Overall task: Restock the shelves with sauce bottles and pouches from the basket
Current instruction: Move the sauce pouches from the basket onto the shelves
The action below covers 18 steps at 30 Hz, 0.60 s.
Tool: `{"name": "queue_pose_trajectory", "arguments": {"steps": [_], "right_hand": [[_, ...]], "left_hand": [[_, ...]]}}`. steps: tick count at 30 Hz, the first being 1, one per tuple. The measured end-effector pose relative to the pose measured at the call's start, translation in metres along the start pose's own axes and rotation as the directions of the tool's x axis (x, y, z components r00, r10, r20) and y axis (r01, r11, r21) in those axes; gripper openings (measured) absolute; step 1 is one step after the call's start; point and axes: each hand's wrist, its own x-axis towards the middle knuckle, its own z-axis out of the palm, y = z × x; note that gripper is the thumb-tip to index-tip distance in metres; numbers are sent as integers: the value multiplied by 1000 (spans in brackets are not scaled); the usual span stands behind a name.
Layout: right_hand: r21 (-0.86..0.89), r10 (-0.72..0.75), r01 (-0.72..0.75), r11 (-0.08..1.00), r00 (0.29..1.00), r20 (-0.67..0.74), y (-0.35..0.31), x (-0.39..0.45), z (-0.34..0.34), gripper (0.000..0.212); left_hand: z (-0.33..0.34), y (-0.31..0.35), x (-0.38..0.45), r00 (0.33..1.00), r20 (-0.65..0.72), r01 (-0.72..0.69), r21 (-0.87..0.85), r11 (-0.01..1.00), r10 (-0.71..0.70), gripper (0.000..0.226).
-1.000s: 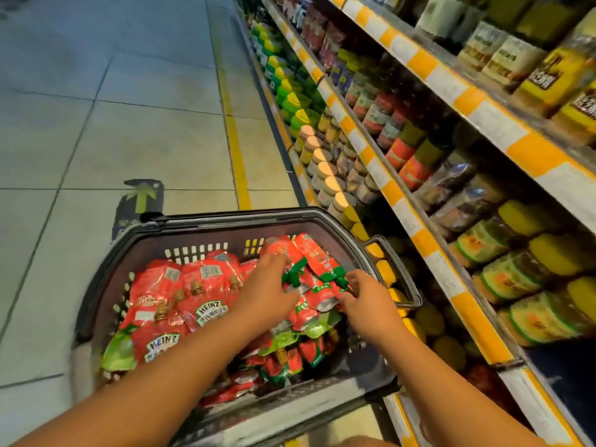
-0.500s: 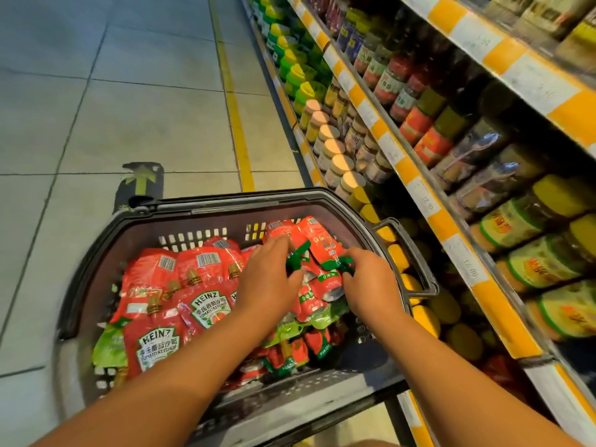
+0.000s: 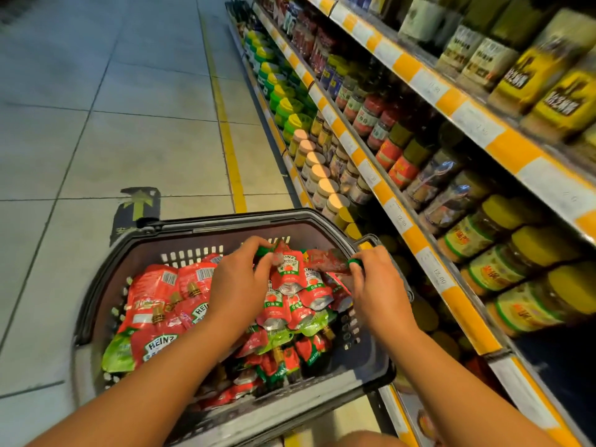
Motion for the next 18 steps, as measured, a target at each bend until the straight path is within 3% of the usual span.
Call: {"name": "queue_pose_trajectory", "arguments": {"steps": [6, 11, 18], "right_hand": [[-12, 48, -49, 999, 998, -41, 9, -19, -37, 22], [112, 183, -179, 978, 982, -33, 21, -43, -69, 18], [156, 232, -202, 967, 949, -211, 40, -89, -129, 12]], "left_hand": [[-22, 14, -6, 998, 54, 47, -185, 982, -38, 8], [-31, 45, -16, 985, 151, 141, -436, 889, -82, 19], [-33, 99, -29, 979, 197, 50, -466, 884, 49, 16]]}}
